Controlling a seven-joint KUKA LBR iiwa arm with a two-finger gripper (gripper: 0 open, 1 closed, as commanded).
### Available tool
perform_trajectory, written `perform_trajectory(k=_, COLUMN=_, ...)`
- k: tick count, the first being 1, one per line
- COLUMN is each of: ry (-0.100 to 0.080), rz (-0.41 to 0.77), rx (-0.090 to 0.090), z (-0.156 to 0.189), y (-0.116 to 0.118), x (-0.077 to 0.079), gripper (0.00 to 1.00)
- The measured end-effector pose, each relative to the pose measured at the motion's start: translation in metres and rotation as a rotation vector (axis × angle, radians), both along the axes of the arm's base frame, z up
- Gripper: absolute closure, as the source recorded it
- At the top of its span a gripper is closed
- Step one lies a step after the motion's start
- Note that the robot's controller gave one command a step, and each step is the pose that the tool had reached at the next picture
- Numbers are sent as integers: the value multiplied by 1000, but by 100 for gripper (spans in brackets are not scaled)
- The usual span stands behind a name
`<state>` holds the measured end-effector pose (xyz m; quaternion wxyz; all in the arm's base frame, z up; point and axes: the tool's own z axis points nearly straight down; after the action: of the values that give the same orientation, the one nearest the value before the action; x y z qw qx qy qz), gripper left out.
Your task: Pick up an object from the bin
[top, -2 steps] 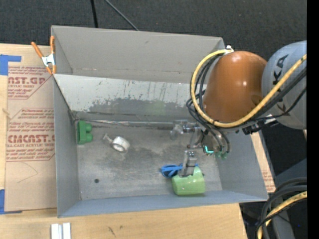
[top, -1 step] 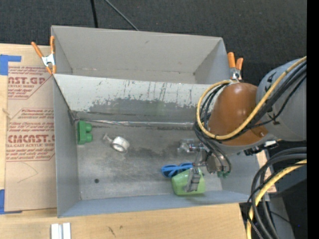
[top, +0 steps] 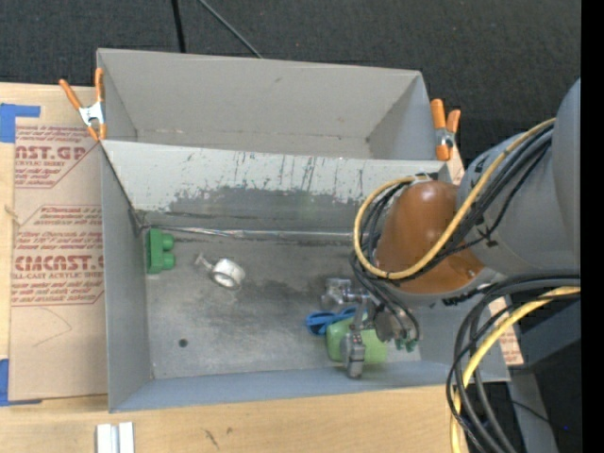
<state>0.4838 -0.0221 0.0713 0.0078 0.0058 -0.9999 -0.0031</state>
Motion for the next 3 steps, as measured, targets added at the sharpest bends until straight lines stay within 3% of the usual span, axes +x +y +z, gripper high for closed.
perform_trajectory(k=1, ry=-17, rz=0, rx=-1, z=5, y=0, x=4, gripper=100)
perform_trajectory(k=2, ry=-26, rz=-55, rx=-6, z=122, y=-14, x=27, gripper=100)
perform_trajectory(k=3, ry=-17, rz=-55, rx=-5, z=118, y=-14, x=25, gripper=0)
